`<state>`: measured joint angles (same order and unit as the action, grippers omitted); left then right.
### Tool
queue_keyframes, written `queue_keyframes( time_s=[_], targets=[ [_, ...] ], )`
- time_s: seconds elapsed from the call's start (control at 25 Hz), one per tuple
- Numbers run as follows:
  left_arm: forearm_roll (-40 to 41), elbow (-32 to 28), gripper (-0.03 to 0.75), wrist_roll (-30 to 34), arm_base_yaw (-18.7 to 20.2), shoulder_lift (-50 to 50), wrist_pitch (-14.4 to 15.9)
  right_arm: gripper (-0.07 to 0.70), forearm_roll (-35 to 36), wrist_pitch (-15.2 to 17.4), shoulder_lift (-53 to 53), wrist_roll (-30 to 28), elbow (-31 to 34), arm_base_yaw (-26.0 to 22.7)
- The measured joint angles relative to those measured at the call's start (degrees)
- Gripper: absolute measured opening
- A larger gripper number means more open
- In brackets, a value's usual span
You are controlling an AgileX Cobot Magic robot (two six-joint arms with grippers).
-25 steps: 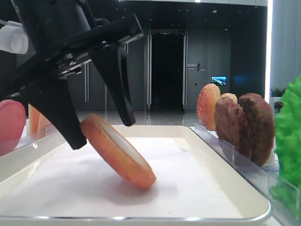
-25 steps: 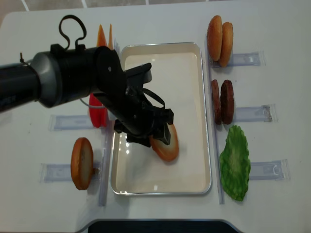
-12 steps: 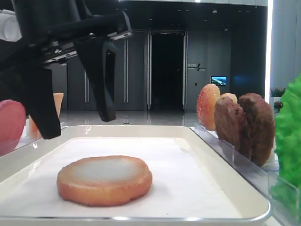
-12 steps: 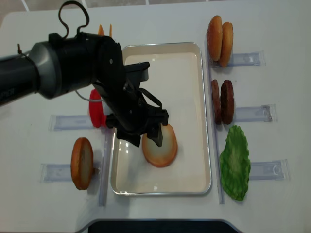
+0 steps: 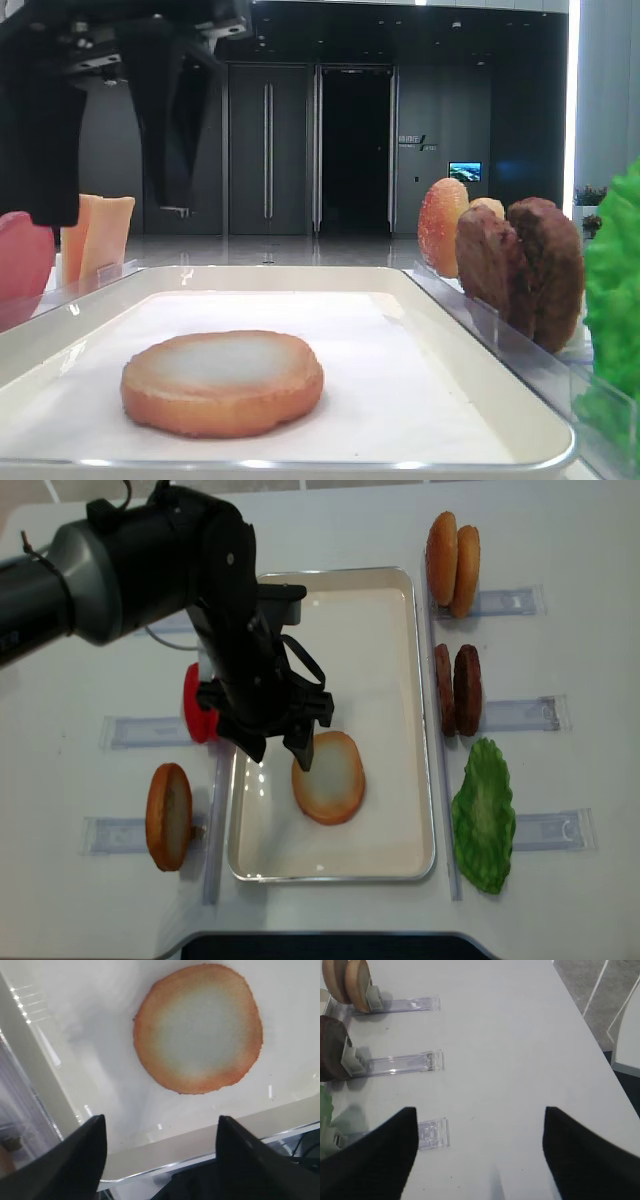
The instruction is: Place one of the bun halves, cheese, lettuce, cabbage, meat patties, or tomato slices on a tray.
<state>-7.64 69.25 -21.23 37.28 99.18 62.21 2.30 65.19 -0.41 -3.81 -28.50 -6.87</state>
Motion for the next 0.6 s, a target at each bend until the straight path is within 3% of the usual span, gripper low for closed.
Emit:
queue_keyframes(
  time_s=[0.24, 0.6],
  targets=[
    [3.28, 3.5, 0.517, -0.58, 0.0, 0.0, 6.26, 0.524, 0.0, 0.0, 0.0, 0.0, 0.0, 0.0],
    [3.92, 6.75, 0.517, -1.97, 0.0, -0.16, 7.18, 0.524, 0.0, 0.0, 0.0, 0.0, 0.0, 0.0]
  ],
)
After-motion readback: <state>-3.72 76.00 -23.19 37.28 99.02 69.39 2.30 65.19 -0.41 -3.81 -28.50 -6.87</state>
